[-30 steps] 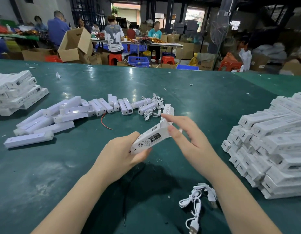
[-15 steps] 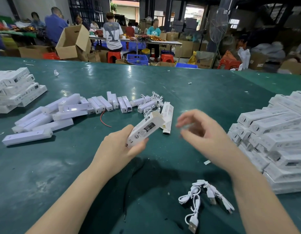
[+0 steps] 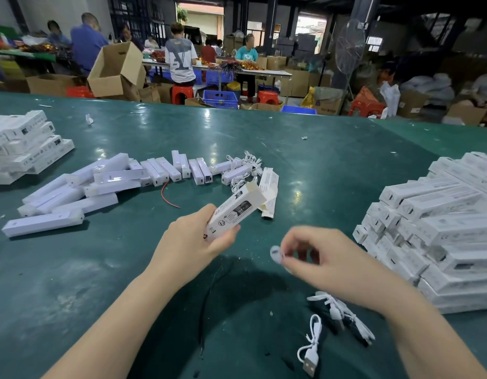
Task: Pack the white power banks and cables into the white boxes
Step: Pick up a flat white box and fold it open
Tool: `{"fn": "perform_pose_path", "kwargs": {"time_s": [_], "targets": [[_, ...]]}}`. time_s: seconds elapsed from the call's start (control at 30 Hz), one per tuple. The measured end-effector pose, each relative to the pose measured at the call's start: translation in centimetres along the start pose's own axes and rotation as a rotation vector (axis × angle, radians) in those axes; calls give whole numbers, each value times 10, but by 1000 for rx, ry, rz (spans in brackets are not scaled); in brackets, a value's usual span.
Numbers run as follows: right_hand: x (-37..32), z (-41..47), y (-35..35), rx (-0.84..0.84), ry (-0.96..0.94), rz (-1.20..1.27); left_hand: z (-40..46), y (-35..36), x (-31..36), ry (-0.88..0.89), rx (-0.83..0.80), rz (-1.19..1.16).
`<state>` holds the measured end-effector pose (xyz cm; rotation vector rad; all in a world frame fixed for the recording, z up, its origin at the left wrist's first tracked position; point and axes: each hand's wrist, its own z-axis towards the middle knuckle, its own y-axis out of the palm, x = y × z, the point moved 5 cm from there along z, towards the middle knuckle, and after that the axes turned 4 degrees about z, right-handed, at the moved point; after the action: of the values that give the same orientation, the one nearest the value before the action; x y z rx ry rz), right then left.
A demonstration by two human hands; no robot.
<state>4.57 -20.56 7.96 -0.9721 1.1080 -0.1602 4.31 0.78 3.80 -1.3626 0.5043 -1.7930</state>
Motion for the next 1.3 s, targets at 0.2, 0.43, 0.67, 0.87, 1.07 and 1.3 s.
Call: {"fn": "perform_pose_path", "kwargs": {"time_s": [0.2,0.43,0.67,0.87,1.07,1.3], "targets": [[-1,36,4,201,32,804,1,4,7,-205,-116,-716],[5,43,32,233,21,1011,-3,11,21,-224,-304,-884],[5,33,30,253,-10,675,-8,16,22,-258,-412,-912],[-6,30,38,102,-150,663,-10,13,27,-269,-480,-1120],[-5,28,33,159,-152,720,-11,15,28,-305,-525,-1162],[-7,25,23,280,-185,668,-4,9,21,-311,-357,-1009]]}}
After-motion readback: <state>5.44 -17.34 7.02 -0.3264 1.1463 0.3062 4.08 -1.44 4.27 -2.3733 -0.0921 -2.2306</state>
